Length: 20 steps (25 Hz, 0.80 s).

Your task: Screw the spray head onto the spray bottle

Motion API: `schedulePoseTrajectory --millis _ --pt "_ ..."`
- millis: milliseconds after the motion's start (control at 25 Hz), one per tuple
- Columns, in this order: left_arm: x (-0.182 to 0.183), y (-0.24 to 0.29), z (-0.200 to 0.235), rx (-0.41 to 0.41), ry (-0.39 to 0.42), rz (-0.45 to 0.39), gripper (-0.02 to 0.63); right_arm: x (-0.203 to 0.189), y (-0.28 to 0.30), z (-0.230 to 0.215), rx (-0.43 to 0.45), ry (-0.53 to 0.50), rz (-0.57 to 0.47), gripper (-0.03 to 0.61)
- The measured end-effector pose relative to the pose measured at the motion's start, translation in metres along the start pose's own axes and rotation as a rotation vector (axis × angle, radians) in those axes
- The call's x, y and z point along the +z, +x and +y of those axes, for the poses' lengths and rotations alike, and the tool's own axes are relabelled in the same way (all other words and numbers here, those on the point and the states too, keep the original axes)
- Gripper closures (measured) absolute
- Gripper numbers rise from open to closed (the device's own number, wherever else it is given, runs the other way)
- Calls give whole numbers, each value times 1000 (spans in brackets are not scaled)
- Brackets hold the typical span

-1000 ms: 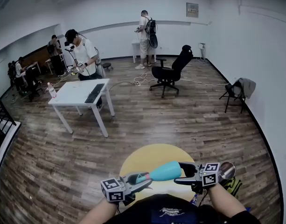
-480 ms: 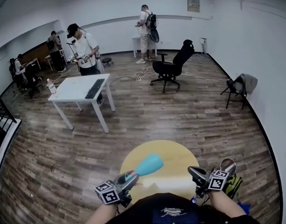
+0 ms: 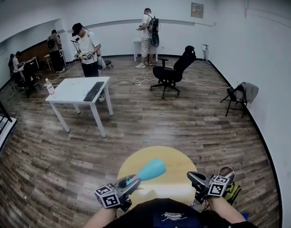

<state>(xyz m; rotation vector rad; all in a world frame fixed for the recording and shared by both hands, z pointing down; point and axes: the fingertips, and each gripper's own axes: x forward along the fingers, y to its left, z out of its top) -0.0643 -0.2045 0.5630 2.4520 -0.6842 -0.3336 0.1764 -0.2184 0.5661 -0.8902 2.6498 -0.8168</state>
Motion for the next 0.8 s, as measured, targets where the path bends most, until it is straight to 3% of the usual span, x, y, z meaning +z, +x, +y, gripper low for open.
schedulePoseTrajectory --millis 800 --pt "-3 -9 -8 -9 -9 5 442 -15 6 15 38 -15 30 558"
